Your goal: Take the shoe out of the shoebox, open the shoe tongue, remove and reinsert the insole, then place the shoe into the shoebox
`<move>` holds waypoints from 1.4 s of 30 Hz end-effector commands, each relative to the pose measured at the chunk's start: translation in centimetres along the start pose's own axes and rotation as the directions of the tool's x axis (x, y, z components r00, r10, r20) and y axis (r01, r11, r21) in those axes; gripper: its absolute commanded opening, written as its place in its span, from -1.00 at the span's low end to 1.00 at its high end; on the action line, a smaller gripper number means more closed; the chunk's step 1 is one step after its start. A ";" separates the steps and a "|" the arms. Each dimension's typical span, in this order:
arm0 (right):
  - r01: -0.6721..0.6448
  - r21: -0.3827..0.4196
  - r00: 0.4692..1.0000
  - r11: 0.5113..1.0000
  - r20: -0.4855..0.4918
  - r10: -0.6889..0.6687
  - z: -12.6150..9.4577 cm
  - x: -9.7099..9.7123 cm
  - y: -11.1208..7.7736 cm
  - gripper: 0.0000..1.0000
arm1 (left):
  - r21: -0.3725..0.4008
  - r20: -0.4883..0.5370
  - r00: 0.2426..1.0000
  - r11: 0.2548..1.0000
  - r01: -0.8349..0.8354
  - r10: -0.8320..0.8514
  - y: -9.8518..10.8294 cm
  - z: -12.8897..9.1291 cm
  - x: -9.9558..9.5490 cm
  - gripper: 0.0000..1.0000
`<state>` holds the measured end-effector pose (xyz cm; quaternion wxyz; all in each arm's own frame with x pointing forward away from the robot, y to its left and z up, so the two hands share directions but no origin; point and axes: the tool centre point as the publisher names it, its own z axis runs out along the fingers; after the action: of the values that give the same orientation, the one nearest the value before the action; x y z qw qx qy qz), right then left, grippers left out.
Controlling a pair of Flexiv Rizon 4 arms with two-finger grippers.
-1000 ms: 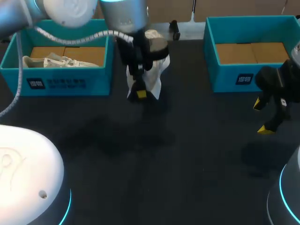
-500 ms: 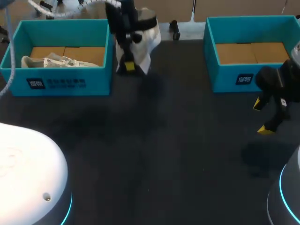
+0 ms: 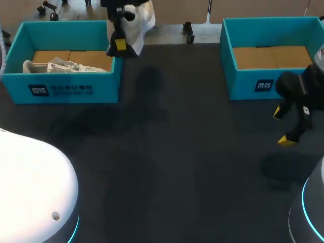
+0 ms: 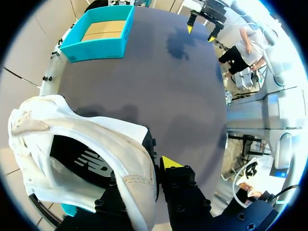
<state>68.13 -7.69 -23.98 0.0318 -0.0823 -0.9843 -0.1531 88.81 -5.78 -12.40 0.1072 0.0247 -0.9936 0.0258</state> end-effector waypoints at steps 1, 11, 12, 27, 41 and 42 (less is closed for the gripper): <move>0.000 0.002 1.000 1.000 0.002 0.000 0.1 0.1 0.0 1.00 | -0.012 -0.023 1.000 1.000 -0.004 0.003 0.5 -1.4 -1.3 -1.00; 0.000 0.002 1.000 1.000 0.002 0.000 0.1 0.1 0.0 1.00 | -0.012 -0.023 1.000 1.000 -0.004 0.003 0.5 -1.4 -1.3 -1.00; 0.000 0.002 1.000 1.000 0.002 0.000 0.1 0.1 0.0 1.00 | -0.012 -0.023 1.000 1.000 -0.004 0.003 0.5 -1.4 -1.3 -1.00; 0.000 0.002 1.000 1.000 0.002 0.000 0.1 0.1 0.0 1.00 | -0.008 -0.029 0.999 1.000 0.012 -0.012 6.2 -2.6 -4.9 -1.00; 0.000 0.002 1.000 1.000 0.002 0.000 0.1 0.1 0.0 1.00 | -0.014 -0.016 0.991 0.991 0.133 -0.133 14.7 -3.7 -10.7 -1.00; 0.000 0.002 1.000 1.000 0.002 0.000 0.1 0.1 0.0 1.00 | -0.018 -0.004 0.990 0.990 0.140 -0.140 15.1 -3.7 -11.0 -1.00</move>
<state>68.13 -7.69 -23.98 0.0318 -0.0823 -0.9843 -0.1531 98.82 8.86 -11.92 0.1101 0.0929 -0.9896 0.0052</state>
